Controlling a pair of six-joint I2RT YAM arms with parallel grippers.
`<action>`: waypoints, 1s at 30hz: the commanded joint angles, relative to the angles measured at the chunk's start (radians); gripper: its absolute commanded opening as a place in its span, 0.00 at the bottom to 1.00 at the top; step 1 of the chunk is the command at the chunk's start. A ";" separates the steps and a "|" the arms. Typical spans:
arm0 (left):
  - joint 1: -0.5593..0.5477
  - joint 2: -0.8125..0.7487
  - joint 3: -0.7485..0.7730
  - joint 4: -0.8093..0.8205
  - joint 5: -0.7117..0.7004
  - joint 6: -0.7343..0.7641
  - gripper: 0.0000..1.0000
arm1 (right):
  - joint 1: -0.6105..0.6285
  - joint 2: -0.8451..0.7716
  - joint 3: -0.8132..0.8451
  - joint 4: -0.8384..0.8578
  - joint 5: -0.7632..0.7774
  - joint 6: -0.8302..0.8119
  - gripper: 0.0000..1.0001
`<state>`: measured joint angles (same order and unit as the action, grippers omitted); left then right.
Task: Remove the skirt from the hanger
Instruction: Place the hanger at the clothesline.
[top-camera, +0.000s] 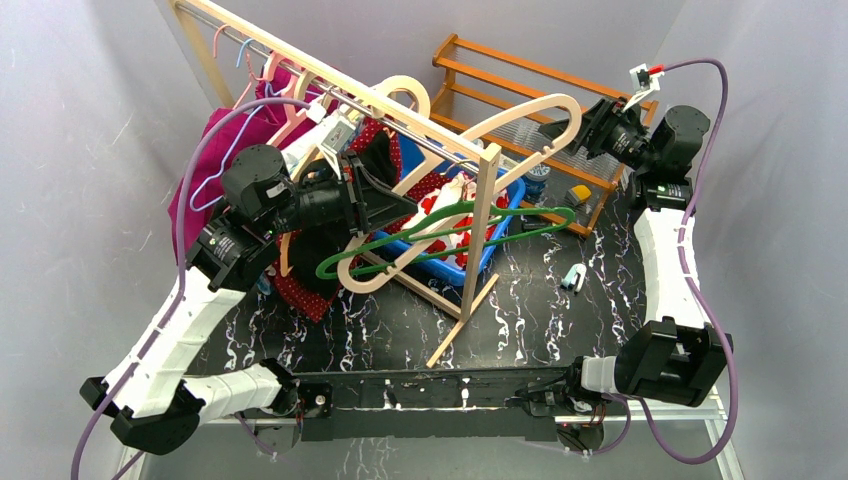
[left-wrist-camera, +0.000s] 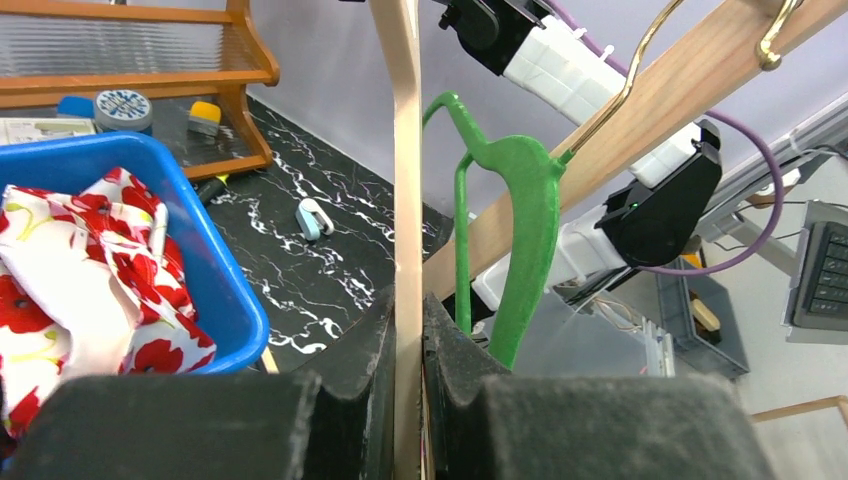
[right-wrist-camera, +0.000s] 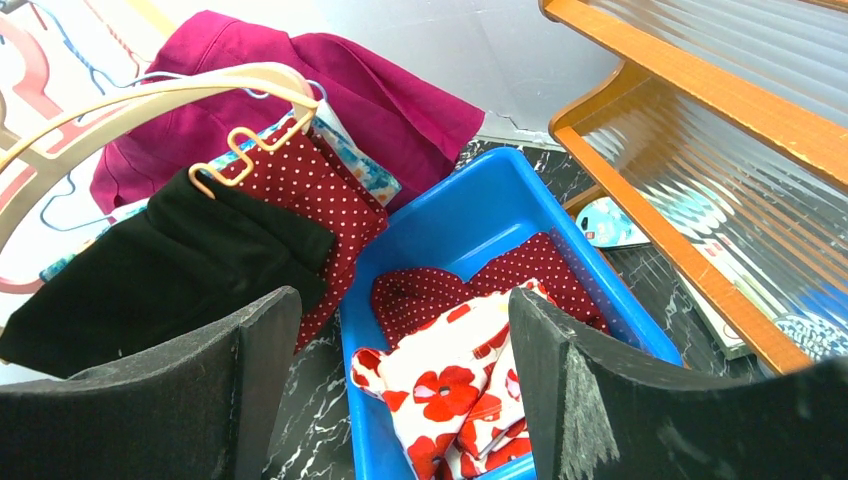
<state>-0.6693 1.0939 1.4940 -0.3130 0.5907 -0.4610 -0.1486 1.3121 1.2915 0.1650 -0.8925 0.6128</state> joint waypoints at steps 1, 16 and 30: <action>-0.004 -0.038 -0.050 -0.033 0.040 0.103 0.00 | -0.001 -0.014 0.007 -0.026 0.007 -0.041 0.84; -0.004 -0.086 -0.192 0.040 0.006 0.165 0.00 | 0.000 -0.028 0.029 -0.207 0.087 -0.168 0.86; -0.004 -0.131 -0.102 -0.016 0.065 0.044 0.49 | -0.001 -0.091 -0.023 -0.233 0.080 -0.171 0.90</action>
<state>-0.6704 1.0054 1.3460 -0.3000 0.6323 -0.3664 -0.1486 1.2736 1.2522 -0.0906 -0.8062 0.4480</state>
